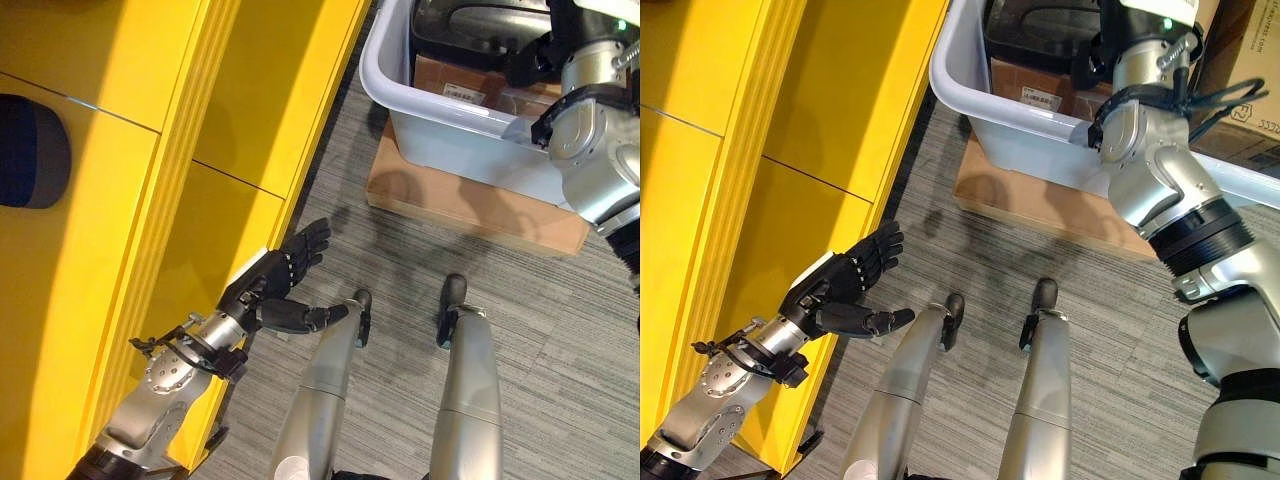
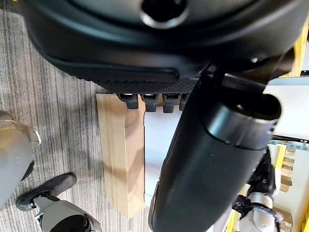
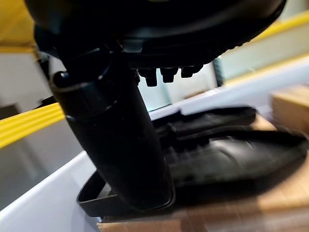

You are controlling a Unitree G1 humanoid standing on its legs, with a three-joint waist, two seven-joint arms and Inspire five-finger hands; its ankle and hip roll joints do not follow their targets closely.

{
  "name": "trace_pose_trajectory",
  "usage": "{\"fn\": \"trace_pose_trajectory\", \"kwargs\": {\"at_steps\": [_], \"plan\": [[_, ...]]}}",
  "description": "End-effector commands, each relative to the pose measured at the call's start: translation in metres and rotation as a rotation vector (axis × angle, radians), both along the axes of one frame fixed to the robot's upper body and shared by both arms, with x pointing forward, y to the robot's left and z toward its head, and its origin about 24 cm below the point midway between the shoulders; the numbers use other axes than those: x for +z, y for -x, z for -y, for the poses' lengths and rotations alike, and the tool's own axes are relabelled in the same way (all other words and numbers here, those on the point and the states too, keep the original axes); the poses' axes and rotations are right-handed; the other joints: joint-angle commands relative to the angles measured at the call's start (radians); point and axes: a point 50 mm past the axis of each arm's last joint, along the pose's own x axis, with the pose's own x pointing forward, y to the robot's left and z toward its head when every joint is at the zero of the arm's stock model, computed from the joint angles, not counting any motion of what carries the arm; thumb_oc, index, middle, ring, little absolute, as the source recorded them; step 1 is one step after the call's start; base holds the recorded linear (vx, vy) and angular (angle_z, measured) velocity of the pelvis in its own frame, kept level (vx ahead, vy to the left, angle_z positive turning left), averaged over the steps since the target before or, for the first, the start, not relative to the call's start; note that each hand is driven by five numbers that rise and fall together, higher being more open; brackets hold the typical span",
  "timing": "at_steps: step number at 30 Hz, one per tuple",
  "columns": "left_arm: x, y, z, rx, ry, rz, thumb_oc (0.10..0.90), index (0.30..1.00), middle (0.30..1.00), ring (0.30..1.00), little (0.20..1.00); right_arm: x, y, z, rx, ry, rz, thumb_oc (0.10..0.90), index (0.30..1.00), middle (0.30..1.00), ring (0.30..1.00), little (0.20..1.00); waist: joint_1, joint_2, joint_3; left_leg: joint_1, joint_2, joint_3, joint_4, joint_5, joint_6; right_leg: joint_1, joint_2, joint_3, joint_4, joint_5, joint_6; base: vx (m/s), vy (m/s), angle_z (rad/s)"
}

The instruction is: Move parts from the plastic box to the shelf.

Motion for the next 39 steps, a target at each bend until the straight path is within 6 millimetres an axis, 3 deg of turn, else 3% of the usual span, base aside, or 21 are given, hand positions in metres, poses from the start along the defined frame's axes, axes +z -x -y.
{"fn": "trace_pose_trajectory", "kwargs": {"at_steps": [1, 2, 5, 7, 8, 9, 13, 15, 16, 17, 18, 25, 33, 39], "plan": [[0.038, 0.008, 0.017, -0.072, 0.106, 0.193, 0.9, 1.0, 1.0, 1.0, 1.0, 0.073, 0.045, -0.014, 0.07, 0.022, 0.39, 0.9, 1.0, 1.0, 1.0, 1.0, -0.025, 0.039, -0.009, 0.019, 0.079, 0.04, -0.121, -0.011, 0.038, 0.067, 0.022, -0.02, 0.024, -0.139, -0.042, 0.04, 0.014, -0.09], [0.036, 0.008, 0.017, -0.061, 0.11, 0.179, 0.9, 1.0, 1.0, 1.0, 1.0, 0.064, 0.048, -0.017, 0.097, 0.02, 0.377, 0.9, 1.0, 1.0, 1.0, 1.0, -0.035, 0.037, -0.009, 0.045, 0.078, 0.038, -0.126, -0.03, 0.033, 0.086, 0.03, -0.008, 0.027, -0.157, -0.034, -0.02, 0.03, -0.12], [0.039, 0.004, 0.017, -0.039, 0.137, 0.18, 0.9, 1.0, 1.0, 1.0, 1.0, 0.056, 0.056, -0.028, 0.122, 0.042, 0.398, 0.9, 1.0, 1.0, 1.0, 1.0, -0.05, 0.036, -0.009, 0.022, 0.082, 0.055, -0.147, -0.002, 0.036, 0.058, 0.033, -0.007, 0.003, -0.13, -0.038, -0.04, 0.037, -0.1], [0.036, 0.003, 0.018, -0.025, 0.133, 0.175, 0.9, 1.0, 1.0, 1.0, 1.0, 0.047, 0.054, -0.03, 0.122, 0.049, 0.383, 0.9, 1.0, 1.0, 1.0, 1.0, -0.054, 0.038, -0.009, 0.041, 0.081, 0.054, -0.147, -0.016, 0.032, 0.072, 0.04, 0.004, 0.007, -0.145, -0.034, -0.02, 0.022, -0.15], [0.038, 0.003, 0.018, -0.023, 0.132, 0.184, 0.9, 1.0, 1.0, 1.0, 1.0, 0.049, 0.056, -0.03, 0.123, 0.052, 0.394, 0.9, 1.0, 1.0, 1.0, 1.0, -0.055, 0.036, -0.009, 0.022, 0.083, 0.06, -0.151, 0.001, 0.036, 0.055, 0.036, -0.002, 0.001, -0.128, -0.038, 0.05, 0.006, -0.06], [0.035, 0.003, 0.018, -0.023, 0.134, 0.172, 0.9, 1.0, 1.0, 1.0, 1.0, 0.045, 0.054, -0.03, 0.119, 0.056, 0.384, 0.9, 1.0, 1.0, 1.0, 1.0, -0.056, 0.038, -0.009, 0.047, 0.082, 0.055, -0.145, -0.022, 0.031, 0.077, 0.04, 0.006, 0.011, -0.15, -0.033, 0.0, 0.002, -0.04], [0.038, 0.0, 0.019, -0.016, 0.132, 0.191, 0.9, 1.0, 1.0, 1.0, 1.0, 0.046, 0.055, -0.031, 0.098, 0.101, 0.413, 0.9, 1.0, 1.0, 1.0, 1.0, -0.056, 0.036, -0.009, 0.011, 0.083, 0.061, -0.144, 0.0, 0.034, 0.045, 0.038, 0.001, 0.005, -0.128, -0.037, 0.0, -0.003, 0.01], [0.036, 0.0, 0.02, -0.018, 0.128, 0.18, 0.9, 1.0, 1.0, 1.0, 1.0, 0.044, 0.054, -0.031, 0.084, 0.137, 0.408, 0.9, 1.0, 1.0, 1.0, 1.0, -0.054, 0.038, -0.009, 0.024, 0.081, 0.055, -0.135, -0.017, 0.03, 0.056, 0.041, 0.007, 0.017, -0.145, -0.031, 0.0, -0.019, 0.02], [0.038, -0.001, 0.02, -0.02, 0.122, 0.19, 0.9, 1.0, 1.0, 1.0, 1.0, 0.048, 0.056, -0.034, 0.055, 0.209, 0.433, 0.9, 1.0, 1.0, 1.0, 1.0, -0.051, 0.037, -0.009, 0.0, 0.083, 0.059, -0.137, 0.0, 0.033, 0.035, 0.036, 0.0, 0.011, -0.128, -0.036, 0.0, -0.034, 0.04], [0.035, 0.0, 0.02, -0.021, 0.122, 0.178, 0.9, 1.0, 1.0, 1.0, 1.0, 0.045, 0.055, -0.034, 0.044, 0.23, 0.422, 0.9, 1.0, 1.0, 1.0, 1.0, -0.05, 0.039, -0.009, 0.025, 0.081, 0.052, -0.132, -0.021, 0.029, 0.057, 0.04, 0.007, 0.021, -0.15, -0.03, -0.06, -0.05, 0.04], [0.038, -0.002, 0.021, -0.029, 0.126, 0.188, 0.9, 1.0, 1.0, 1.0, 1.0, 0.054, 0.057, -0.04, -0.01, 0.363, 0.455, 0.9, 1.0, 1.0, 1.0, 1.0, -0.044, 0.04, -0.009, -0.004, 0.084, 0.057, -0.139, 0.007, 0.03, 0.031, 0.03, -0.005, 0.012, -0.126, -0.034, 0.03, -0.043, 0.05], [0.037, 0.001, 0.019, -0.068, 0.097, 0.181, 0.9, 1.0, 1.0, 1.0, 1.0, 0.066, 0.047, -0.052, -0.125, 0.721, 0.432, 0.9, 1.0, 1.0, 1.0, 1.0, -0.007, 0.05, -0.009, 0.012, 0.086, 0.034, -0.139, 0.001, 0.015, 0.053, 0.011, -0.018, 0.023, -0.147, -0.026, 0.0, -0.06, 0.04], [0.04, 0.005, 0.012, -0.091, 0.08, 0.187, 0.9, 1.0, 1.0, 1.0, 1.0, 0.062, 0.032, -0.042, -0.14, 0.794, 0.375, 0.9, 1.0, 1.0, 1.0, 1.0, 0.015, 0.054, -0.009, -0.004, 0.092, 0.022, -0.138, 0.006, 0.012, 0.044, -0.008, -0.033, 0.028, -0.151, -0.027, 0.0, -0.038, 0.07], [0.04, 0.006, 0.012, -0.096, 0.075, 0.197, 0.9, 1.0, 1.0, 1.0, 1.0, 0.056, 0.023, -0.02, -0.144, 0.594, 0.325, 0.9, 1.0, 1.0, 1.0, 1.0, 0.019, 0.063, -0.009, -0.022, 0.095, 0.019, -0.137, 0.007, 0.012, 0.025, -0.012, -0.036, 0.033, -0.152, -0.029, 0.0, -0.012, 0.02]]}}
